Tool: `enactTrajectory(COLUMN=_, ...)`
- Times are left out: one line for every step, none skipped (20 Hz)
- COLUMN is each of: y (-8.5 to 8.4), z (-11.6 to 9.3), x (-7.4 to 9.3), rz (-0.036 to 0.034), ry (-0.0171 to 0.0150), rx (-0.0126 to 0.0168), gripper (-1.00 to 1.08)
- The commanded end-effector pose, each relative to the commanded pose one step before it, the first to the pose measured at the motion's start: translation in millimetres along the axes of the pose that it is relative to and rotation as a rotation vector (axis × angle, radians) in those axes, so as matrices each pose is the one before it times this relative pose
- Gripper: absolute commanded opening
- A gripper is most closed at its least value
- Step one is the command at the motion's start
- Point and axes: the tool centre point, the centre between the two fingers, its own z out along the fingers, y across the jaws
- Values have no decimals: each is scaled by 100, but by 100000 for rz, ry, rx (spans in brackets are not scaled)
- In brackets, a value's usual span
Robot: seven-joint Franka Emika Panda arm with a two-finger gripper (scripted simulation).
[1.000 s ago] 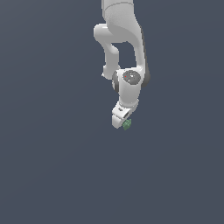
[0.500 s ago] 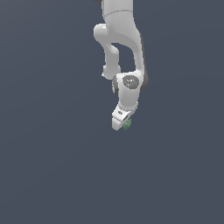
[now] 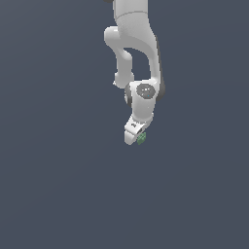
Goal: Pick up the object and move it to a goal position.
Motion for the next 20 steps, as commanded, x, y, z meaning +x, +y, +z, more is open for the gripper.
enactTrajectory(y=22, z=-206, x=97, rz=6, ry=21, rx=-32, gripper=-100)
enactTrajectory(y=8, z=-185, x=86, rz=0, ry=0, rx=0, gripper=-100)
enactTrajectory(y=10, z=-237, x=111, rz=0, ry=0, rx=0, gripper=-100)
enactTrajectory(y=13, z=-290, x=135, rz=0, ry=0, rx=0, gripper=-100)
enactTrajectory(y=15, z=-341, x=160, rz=0, ry=0, rx=0, gripper=-100)
enactTrajectory(y=17, z=-393, x=184, rz=0, ry=0, rx=0, gripper=-100)
enactTrajectory(y=5, z=-430, x=224, rz=-44, ry=13, rx=52, gripper=-100)
enactTrajectory(y=22, z=-495, x=233, rz=0, ry=0, rx=0, gripper=-100)
enactTrajectory(y=24, z=-546, x=257, rz=0, ry=0, rx=0, gripper=-100)
enactTrajectory(y=26, z=-596, x=281, rz=0, ry=0, rx=0, gripper=-100)
enactTrajectory(y=16, z=-636, x=318, rz=-40, ry=23, rx=51, gripper=-100)
enactTrajectory(y=31, z=-695, x=329, rz=0, ry=0, rx=0, gripper=-100)
enactTrajectory(y=34, z=-744, x=353, rz=0, ry=0, rx=0, gripper=-100)
enactTrajectory(y=27, z=-784, x=387, rz=-35, ry=28, rx=53, gripper=-100)
enactTrajectory(y=39, z=-837, x=400, rz=0, ry=0, rx=0, gripper=-100)
enactTrajectory(y=37, z=-870, x=425, rz=-22, ry=21, rx=38, gripper=-100)
enactTrajectory(y=45, z=-908, x=436, rz=0, ry=0, rx=0, gripper=-100)
enactTrajectory(y=48, z=-934, x=450, rz=0, ry=0, rx=0, gripper=-100)
enactTrajectory(y=51, z=-956, x=462, rz=0, ry=0, rx=0, gripper=-100)
enactTrajectory(y=51, z=-963, x=474, rz=-19, ry=21, rx=40, gripper=-100)
